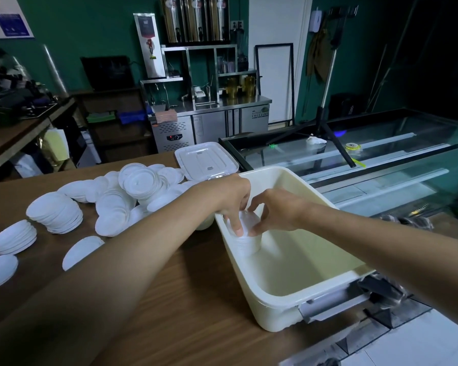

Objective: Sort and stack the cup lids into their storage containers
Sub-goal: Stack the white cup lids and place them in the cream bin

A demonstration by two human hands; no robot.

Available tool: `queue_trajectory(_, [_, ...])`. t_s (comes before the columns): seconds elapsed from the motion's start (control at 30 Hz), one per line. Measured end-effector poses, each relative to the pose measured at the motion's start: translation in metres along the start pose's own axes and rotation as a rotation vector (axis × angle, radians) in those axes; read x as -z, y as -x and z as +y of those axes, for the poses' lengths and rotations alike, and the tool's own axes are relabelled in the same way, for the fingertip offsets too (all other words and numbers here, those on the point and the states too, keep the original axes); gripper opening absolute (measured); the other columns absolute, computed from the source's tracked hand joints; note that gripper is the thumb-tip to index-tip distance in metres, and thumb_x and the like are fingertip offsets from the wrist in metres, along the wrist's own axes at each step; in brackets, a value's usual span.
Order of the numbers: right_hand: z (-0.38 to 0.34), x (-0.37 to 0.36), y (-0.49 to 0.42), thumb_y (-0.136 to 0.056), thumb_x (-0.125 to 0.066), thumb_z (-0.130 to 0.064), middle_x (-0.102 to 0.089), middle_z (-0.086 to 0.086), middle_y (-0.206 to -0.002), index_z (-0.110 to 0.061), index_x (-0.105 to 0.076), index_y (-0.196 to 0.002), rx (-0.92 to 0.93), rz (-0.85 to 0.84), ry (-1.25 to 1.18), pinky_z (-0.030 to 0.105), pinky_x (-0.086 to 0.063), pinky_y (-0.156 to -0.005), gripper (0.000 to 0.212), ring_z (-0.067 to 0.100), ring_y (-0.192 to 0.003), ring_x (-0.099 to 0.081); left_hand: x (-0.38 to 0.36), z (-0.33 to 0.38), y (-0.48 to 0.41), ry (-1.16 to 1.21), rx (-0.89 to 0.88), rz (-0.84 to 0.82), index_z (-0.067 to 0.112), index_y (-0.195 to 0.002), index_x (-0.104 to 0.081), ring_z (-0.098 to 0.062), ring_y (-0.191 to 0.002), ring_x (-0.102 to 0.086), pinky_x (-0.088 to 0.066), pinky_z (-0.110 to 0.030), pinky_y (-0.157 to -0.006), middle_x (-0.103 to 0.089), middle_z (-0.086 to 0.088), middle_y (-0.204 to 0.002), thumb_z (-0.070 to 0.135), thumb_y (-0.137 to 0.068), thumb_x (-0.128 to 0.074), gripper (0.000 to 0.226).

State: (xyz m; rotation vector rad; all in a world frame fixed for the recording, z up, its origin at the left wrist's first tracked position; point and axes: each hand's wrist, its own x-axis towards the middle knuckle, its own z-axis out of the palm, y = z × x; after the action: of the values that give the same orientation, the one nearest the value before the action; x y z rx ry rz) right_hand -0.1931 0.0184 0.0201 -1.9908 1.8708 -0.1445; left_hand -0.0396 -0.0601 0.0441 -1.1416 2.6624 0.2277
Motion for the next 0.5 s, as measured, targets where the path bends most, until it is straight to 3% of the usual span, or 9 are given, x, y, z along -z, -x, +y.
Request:
queue_trajectory(0.1, [0.000,0.001,0.003,-0.080,-0.090,-0.045,-0.075,0.004,-0.112,-0.027,-0.064,-0.137,-0.006,-0.014,-0.010,0.034,-0.056,-0.091,0.065,0.020,-0.098,-0.067,0.000,0.003,0.005,-0.012,-0.002,-0.004,0.013,-0.098,-0.076,-0.011,-0.079,-0.065,-0.044,-0.023,-0.053,-0.076,-0.004,-0.094,0.046,-0.058,-0.100,0.057])
queue_trajectory(0.17, [-0.003,0.003,0.007,-0.084,-0.086,-0.046,-0.076,0.002,-0.114,-0.027,-0.061,-0.142,0.000,-0.027,-0.019,0.033,-0.054,-0.092,0.066,0.019,-0.099,-0.066,0.004,0.004,0.010,-0.017,-0.009,-0.001,0.015,-0.100,-0.076,-0.015,-0.086,-0.068,-0.047,-0.024,-0.056,-0.076,-0.002,-0.095,0.049,-0.060,-0.098,0.057])
queue_trajectory(0.27, [-0.008,0.007,0.015,-0.086,-0.083,-0.051,-0.075,-0.001,-0.117,-0.027,-0.054,-0.149,0.001,-0.041,0.016,0.030,-0.051,-0.089,0.073,0.018,-0.100,-0.063,0.019,0.007,0.024,-0.038,-0.028,0.009,0.020,-0.111,-0.076,-0.021,-0.092,-0.069,-0.055,-0.029,-0.064,-0.071,0.002,-0.103,0.052,-0.063,-0.097,0.062])
queue_trajectory(0.37, [-0.013,0.018,0.026,-0.083,-0.084,-0.053,-0.072,-0.003,-0.113,-0.025,-0.057,-0.146,-0.004,0.002,0.035,0.032,-0.053,-0.093,0.074,0.018,-0.104,-0.064,0.038,0.009,0.044,0.003,-0.064,0.104,0.020,-0.124,-0.071,-0.014,-0.099,-0.063,-0.059,-0.033,-0.080,-0.065,0.004,-0.115,0.047,-0.070,-0.094,0.065])
queue_trajectory(0.43, [-0.019,0.029,0.036,-0.084,-0.085,-0.049,-0.077,-0.001,-0.111,-0.022,-0.064,-0.139,0.021,0.072,0.030,0.029,-0.051,-0.087,0.065,0.018,-0.106,-0.067,0.047,0.008,0.062,0.045,-0.102,0.176,0.021,-0.124,-0.072,-0.005,-0.094,-0.057,-0.056,-0.027,-0.082,-0.067,0.006,-0.113,0.044,-0.075,-0.091,0.057])
queue_trajectory(0.5, [-0.031,0.038,0.047,-0.084,-0.086,-0.046,-0.079,0.000,-0.109,-0.021,-0.068,-0.133,0.063,0.152,0.009,0.027,-0.048,-0.082,0.058,0.017,-0.105,-0.069,0.052,0.004,0.083,0.093,-0.130,0.241,0.020,-0.120,-0.074,0.001,-0.087,-0.058,-0.048,-0.014,-0.072,-0.069,0.008,-0.109,0.041,-0.079,-0.089,0.049])
